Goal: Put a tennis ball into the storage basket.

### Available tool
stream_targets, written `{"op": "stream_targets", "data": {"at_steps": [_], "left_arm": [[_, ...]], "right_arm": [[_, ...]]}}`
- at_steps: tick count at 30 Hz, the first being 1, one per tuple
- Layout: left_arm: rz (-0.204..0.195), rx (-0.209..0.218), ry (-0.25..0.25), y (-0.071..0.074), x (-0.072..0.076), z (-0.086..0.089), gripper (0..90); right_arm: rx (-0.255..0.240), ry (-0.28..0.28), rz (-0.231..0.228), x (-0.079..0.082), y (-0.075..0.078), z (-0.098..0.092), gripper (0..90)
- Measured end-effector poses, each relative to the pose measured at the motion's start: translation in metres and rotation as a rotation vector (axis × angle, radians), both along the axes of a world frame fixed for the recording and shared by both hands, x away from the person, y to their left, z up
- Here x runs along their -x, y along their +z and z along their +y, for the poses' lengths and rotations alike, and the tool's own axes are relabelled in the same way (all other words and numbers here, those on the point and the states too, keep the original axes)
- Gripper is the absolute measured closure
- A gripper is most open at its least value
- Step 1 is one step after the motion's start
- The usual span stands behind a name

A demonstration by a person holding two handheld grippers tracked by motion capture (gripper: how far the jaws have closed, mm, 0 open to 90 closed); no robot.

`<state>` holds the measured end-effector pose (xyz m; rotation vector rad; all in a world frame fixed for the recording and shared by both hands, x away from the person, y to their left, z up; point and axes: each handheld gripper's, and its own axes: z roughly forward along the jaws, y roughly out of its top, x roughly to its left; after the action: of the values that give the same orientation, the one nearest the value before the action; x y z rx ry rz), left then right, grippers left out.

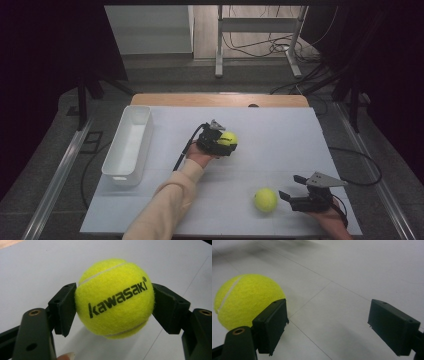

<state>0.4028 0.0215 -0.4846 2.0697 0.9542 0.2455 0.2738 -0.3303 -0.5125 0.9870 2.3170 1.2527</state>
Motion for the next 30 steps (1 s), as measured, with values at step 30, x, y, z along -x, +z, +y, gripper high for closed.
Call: {"op": "stream_targets", "data": {"at_steps": [30], "left_arm": [[-0.043, 0.057, 0.031, 0.016, 0.016, 0.027, 26.7]], "right_arm": [[0.004, -0.006, 0.001, 0.0, 0.0, 0.0, 16.7]]}}
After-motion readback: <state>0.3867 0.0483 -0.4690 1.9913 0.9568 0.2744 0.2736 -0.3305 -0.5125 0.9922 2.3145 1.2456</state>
